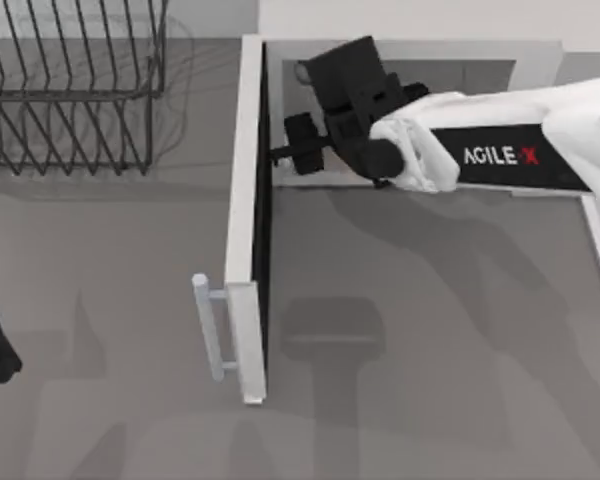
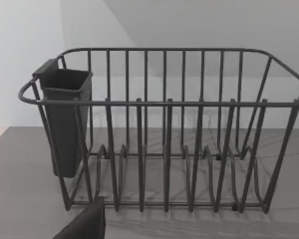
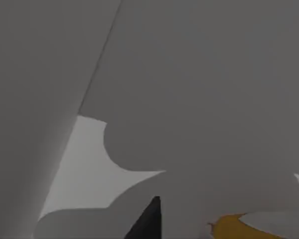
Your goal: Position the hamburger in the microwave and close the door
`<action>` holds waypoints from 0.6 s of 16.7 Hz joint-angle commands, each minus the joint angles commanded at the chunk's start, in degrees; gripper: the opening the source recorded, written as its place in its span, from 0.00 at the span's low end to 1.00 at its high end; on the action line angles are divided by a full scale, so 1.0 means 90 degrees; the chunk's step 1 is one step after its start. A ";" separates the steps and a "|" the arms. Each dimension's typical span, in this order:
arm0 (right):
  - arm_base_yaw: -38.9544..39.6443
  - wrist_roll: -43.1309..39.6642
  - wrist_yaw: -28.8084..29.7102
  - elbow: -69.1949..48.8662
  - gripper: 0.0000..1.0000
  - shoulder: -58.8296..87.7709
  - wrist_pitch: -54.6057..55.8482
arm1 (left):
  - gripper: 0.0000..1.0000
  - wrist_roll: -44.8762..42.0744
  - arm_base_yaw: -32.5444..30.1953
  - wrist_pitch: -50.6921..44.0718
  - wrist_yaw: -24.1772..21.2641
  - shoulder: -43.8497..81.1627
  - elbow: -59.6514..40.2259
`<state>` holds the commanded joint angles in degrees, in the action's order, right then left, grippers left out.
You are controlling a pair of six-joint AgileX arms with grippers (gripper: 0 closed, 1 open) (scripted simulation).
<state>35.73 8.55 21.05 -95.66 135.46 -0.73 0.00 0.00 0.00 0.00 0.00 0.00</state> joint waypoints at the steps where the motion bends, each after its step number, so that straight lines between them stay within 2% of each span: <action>1: 0.0142 0.0053 0.0045 0.0276 1.00 -0.0154 0.0084 | 1.00 0.0000 0.0000 0.0000 0.0000 0.0000 0.0000; 10: 0.1212 0.0792 0.0724 0.3227 1.00 -0.1971 0.0578 | 1.00 0.0000 0.0000 0.0000 0.0000 0.0000 0.0000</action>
<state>46.64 15.68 27.56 -66.61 117.72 4.47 0.00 0.00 0.00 0.00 0.00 0.00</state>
